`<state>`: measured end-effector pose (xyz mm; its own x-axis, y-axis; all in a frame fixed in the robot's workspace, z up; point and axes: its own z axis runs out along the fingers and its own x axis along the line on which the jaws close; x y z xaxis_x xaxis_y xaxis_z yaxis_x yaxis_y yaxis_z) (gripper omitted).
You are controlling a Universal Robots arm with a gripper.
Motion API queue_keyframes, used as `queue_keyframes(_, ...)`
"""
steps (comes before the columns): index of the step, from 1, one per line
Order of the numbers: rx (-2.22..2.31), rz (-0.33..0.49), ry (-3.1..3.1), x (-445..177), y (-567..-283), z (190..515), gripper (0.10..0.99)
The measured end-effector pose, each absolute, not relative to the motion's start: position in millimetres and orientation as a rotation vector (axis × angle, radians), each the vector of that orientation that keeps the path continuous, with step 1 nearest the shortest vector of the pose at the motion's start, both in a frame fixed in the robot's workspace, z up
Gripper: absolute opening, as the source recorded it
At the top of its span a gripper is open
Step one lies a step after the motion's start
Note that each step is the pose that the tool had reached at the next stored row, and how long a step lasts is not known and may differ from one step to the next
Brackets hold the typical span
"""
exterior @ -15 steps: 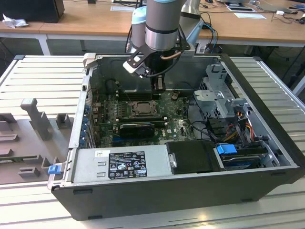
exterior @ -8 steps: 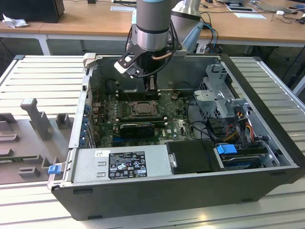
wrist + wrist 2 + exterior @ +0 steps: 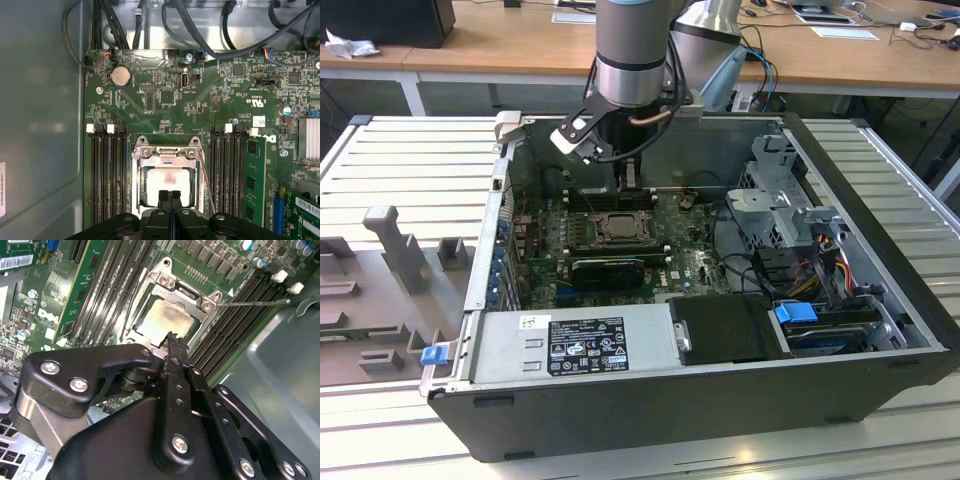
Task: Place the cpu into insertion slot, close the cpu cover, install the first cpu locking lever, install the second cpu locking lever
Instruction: 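Close the cpu cover, then install the first cpu locking lever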
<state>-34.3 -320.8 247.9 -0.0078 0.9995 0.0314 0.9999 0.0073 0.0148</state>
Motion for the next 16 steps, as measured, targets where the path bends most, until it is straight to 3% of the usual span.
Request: queue_keyframes(16,-2.204,-0.052,-2.221,-34.5,-320.8,262.6,0.106)
